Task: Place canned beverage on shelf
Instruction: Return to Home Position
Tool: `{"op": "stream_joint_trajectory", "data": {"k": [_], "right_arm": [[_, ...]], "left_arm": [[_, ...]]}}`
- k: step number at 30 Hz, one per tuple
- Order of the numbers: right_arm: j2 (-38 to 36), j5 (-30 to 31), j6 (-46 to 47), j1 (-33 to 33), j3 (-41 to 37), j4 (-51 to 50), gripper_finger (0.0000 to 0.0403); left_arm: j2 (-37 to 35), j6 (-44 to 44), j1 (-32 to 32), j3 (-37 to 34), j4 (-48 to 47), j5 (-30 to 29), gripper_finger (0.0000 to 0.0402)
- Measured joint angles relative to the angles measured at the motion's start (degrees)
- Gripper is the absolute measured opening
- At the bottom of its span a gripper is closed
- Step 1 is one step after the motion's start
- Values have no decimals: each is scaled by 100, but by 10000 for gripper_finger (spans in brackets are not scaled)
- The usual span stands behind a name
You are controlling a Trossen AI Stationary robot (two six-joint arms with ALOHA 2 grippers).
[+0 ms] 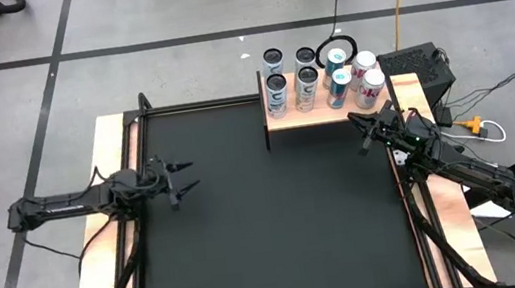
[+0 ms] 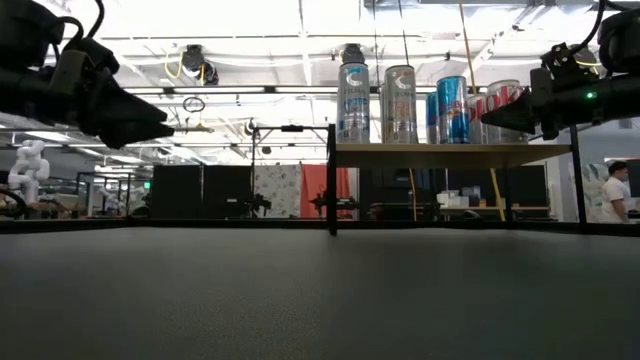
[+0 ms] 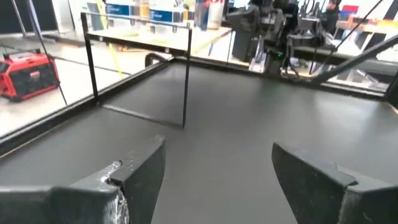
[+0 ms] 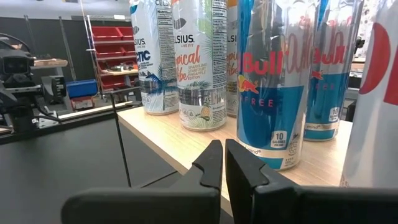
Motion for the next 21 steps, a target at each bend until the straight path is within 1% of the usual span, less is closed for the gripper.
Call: {"op": "stream_joint_trajectory", "data": {"k": [6,15,21], "right_arm": [[0,0,0,0,0,4,0],[0,-1,2,0,-1,3,0],[0,-2,2,0,-2,4,0]], "left_arm": [[-470,-4,0,-34,-45,0,293],[-757,-4,0,-37,-54,0,293],[-1144,-4,0,-38,-58,0,293]]}}
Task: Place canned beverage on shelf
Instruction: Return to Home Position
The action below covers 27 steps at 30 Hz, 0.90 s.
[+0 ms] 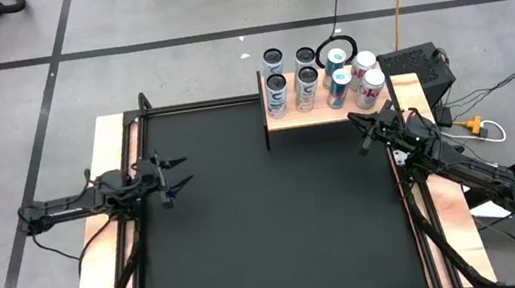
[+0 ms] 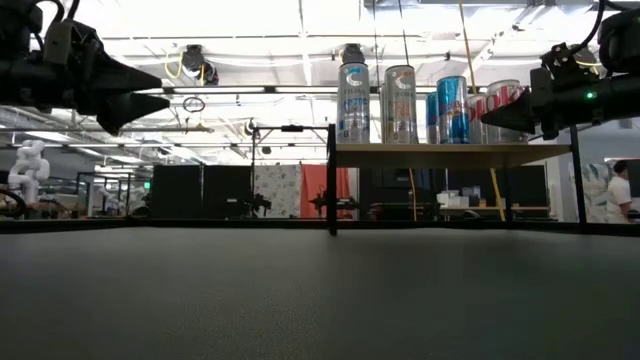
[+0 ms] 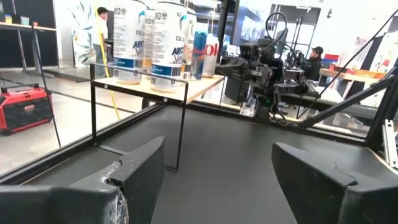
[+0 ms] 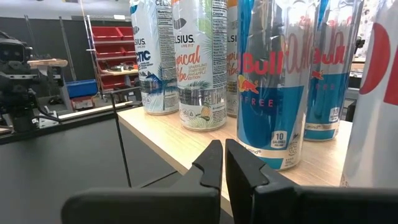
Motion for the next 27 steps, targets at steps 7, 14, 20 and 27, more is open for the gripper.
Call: {"op": "stream_joint_trajectory", "data": {"k": [7,14,20,27], "right_arm": [[-2,5,0,1,-116,94,0],[-4,0,-39,7,-114,20,0],[-5,0,-41,9,-114,15,0],[-4,0,-44,9,-111,9,0]], "left_arm": [[-1,2,1,-4,17,0,293],[0,2,0,-5,17,0,293],[0,2,0,-6,17,0,293],[0,2,0,-9,19,0,293]]}}
